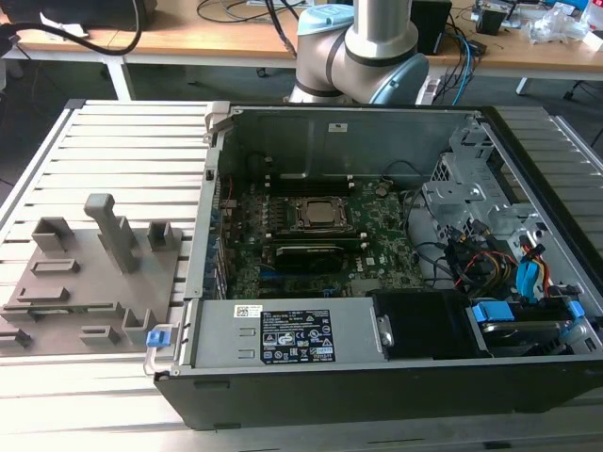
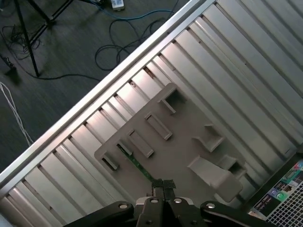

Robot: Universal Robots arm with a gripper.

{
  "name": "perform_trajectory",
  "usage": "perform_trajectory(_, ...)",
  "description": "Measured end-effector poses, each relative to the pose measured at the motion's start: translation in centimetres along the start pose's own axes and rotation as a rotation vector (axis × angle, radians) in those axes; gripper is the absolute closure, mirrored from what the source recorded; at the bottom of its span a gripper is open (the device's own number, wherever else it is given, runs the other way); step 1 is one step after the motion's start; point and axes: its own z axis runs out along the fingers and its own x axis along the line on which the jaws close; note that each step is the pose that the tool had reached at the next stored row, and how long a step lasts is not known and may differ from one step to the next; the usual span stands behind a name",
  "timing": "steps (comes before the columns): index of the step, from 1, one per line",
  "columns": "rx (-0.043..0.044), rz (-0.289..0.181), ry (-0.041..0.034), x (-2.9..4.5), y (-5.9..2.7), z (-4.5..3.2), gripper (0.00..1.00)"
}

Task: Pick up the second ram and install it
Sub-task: 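Pick up the second ram and move it above second insertion slot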

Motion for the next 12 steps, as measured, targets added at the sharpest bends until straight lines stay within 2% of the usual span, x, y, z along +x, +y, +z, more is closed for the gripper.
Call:
perform_trajectory(3, -0.0011, -0.044, 0.002, 0.0, 0.0, 0.0, 0.89)
perform_trajectory(5, -0.0027, -0.102, 0.0046, 0.0, 0.0, 0.0, 0.89)
perform_trajectory(7, -0.0035, -0.136, 0.006, 0.0, 0.0, 0.0, 0.89)
perform_trajectory(12, -0.0051, -0.196, 0.0087, 0.0, 0.0, 0.0, 0.89)
